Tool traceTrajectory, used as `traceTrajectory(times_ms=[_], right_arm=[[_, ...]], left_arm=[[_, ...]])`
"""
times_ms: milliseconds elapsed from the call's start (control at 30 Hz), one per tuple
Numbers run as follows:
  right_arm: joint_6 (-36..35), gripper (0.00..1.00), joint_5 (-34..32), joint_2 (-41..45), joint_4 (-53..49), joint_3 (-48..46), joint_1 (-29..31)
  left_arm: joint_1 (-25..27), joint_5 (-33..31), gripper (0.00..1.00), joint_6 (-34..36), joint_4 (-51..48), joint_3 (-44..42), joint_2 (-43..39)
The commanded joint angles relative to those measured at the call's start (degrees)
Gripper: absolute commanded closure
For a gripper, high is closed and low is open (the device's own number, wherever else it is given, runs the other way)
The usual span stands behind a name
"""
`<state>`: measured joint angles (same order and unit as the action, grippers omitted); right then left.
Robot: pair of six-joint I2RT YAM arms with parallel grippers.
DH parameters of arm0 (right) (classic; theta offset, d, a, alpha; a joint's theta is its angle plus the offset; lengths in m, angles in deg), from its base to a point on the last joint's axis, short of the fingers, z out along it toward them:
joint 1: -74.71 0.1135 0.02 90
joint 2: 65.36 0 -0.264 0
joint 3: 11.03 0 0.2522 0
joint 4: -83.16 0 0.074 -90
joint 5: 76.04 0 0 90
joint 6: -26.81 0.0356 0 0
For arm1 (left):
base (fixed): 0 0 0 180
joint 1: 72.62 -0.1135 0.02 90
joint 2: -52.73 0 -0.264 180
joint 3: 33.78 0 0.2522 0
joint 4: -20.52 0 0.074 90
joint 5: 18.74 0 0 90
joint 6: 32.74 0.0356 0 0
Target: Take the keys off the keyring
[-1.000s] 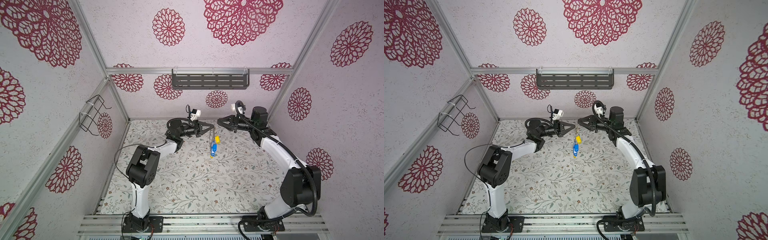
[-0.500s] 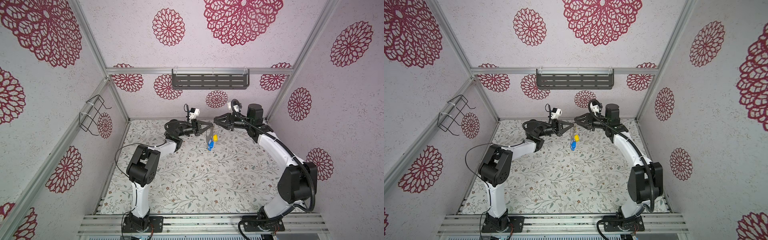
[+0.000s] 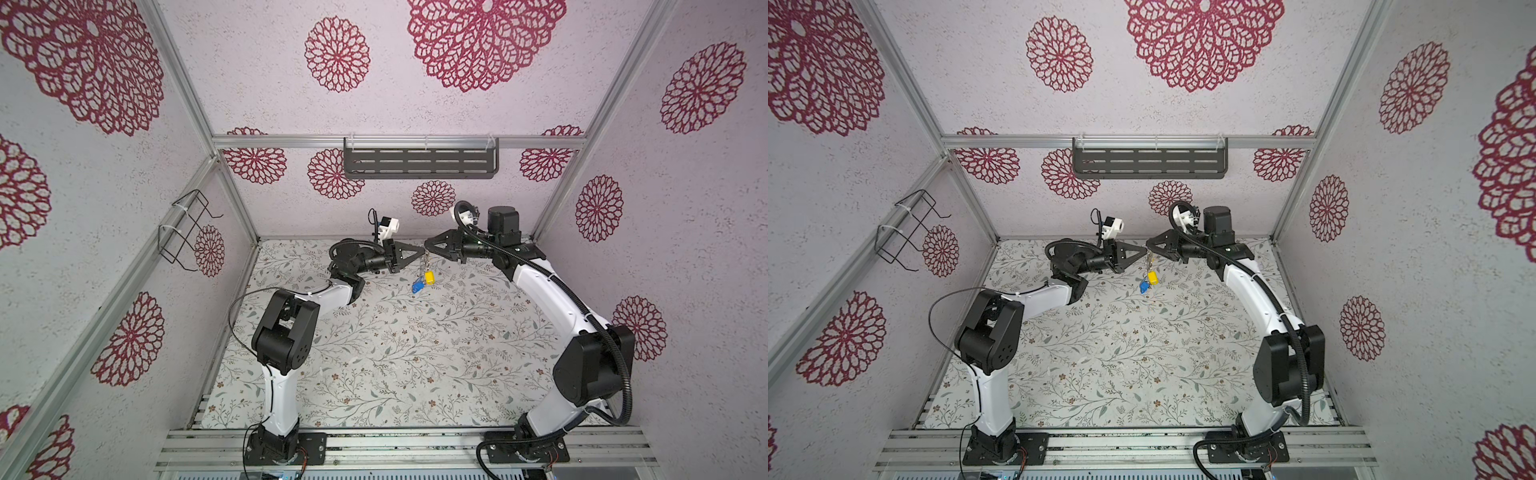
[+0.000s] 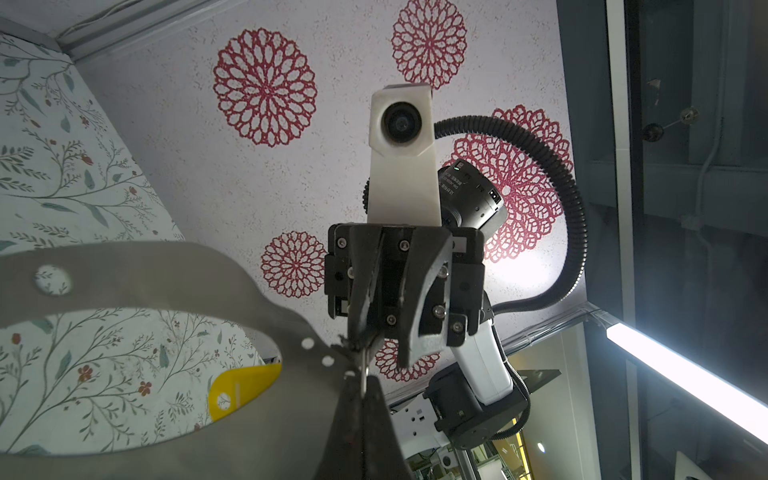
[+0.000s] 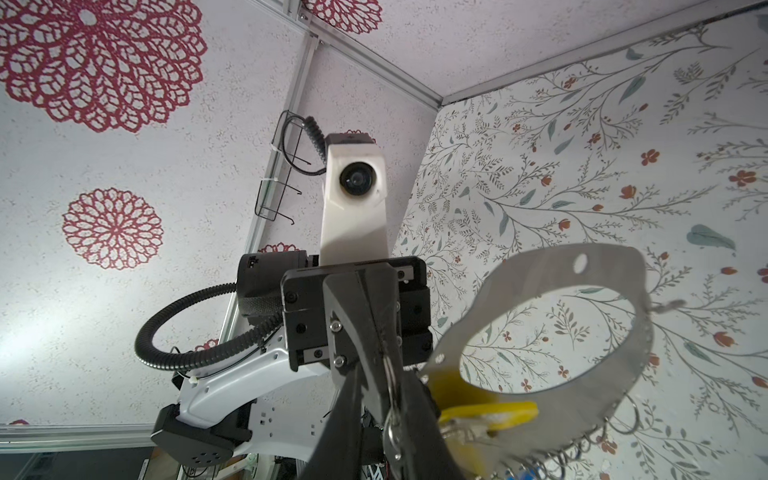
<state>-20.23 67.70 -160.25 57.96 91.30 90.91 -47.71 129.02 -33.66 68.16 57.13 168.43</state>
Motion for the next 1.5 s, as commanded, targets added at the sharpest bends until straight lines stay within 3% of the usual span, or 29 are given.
traceTrajectory(times_ms=[0, 300, 467, 700, 867, 933, 1100, 1467], right_arm=[[-2.2, 0.81, 0.4, 0.6, -0.4, 1.1, 0.8], [-2.2, 0.84, 0.8, 0.4, 1.1, -0.3, 1.8], [-2.0, 0.92, 1.1, 0.7, 1.6, -0.7, 1.8], [-1.0, 0.93, 1.4, 1.6, 4.2, -4.2, 2.0], [-0.4, 0.79, 2.2, 1.4, 5.7, -5.8, 2.3], [-0.1, 0.78, 2.4, 1.2, 6.5, -6.6, 2.4], [0.8, 0.99, 2.0, 1.2, 10.6, -13.6, 2.9], [-1.6, 1.00, -7.2, 1.3, 13.7, -25.8, 3.0]], left_arm=[[0.5, -0.5, 1.00, 2.2, -0.8, -0.1, -4.8], [1.5, -1.1, 1.00, 8.8, -9.8, 0.4, -7.2], [1.8, -1.6, 1.00, 8.8, -9.9, 0.7, -7.1], [1.7, -2.3, 1.00, 8.7, -10.2, 1.3, -6.8], [1.7, -2.6, 1.00, 8.8, -10.2, 1.6, -6.3], [1.8, -2.6, 1.00, 9.2, -10.1, 1.3, -6.0], [1.9, -4.0, 1.00, 14.1, -12.6, -3.9, -5.8], [3.3, -6.4, 1.00, 21.5, -17.3, -10.1, 0.8]])
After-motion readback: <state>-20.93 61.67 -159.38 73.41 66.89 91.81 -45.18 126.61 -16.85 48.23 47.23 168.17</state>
